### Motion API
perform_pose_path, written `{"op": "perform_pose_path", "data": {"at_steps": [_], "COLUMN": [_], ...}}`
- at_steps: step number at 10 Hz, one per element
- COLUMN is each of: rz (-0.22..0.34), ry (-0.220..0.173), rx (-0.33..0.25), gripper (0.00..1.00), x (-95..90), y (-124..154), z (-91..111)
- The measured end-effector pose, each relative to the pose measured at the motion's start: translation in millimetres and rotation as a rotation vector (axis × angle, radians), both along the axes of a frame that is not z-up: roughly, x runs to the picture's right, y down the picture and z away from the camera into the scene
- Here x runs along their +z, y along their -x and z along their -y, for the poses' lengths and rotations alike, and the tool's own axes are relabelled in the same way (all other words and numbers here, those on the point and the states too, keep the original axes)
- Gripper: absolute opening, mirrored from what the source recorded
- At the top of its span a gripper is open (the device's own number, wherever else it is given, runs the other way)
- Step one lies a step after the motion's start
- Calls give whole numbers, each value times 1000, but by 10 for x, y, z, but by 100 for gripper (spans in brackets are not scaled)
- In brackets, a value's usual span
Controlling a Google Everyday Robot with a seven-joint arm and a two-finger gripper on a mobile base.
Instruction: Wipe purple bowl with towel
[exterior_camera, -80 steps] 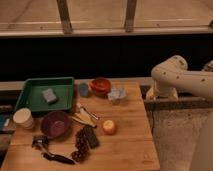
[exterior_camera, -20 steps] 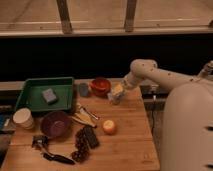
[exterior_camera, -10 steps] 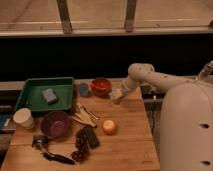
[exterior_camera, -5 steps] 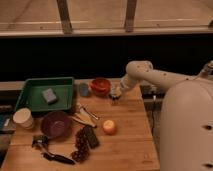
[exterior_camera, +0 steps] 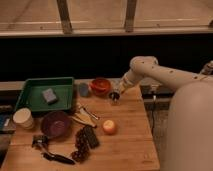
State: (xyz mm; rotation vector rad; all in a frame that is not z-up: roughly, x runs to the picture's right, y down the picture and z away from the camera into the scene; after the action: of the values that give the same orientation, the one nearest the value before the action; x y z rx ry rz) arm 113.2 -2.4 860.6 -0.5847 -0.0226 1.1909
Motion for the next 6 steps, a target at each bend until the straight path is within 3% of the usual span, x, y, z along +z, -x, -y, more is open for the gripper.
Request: {"op": "perform_pose_path", "data": {"at_steps": [3, 4, 6], "rz": [43, 103, 219], "ry": [-18, -10, 11], "rx": [72, 112, 151], "gripper": [0, 0, 0], "x": [-421, -583, -716], "y": [-32, -23, 113], "z": [251, 313, 346]}}
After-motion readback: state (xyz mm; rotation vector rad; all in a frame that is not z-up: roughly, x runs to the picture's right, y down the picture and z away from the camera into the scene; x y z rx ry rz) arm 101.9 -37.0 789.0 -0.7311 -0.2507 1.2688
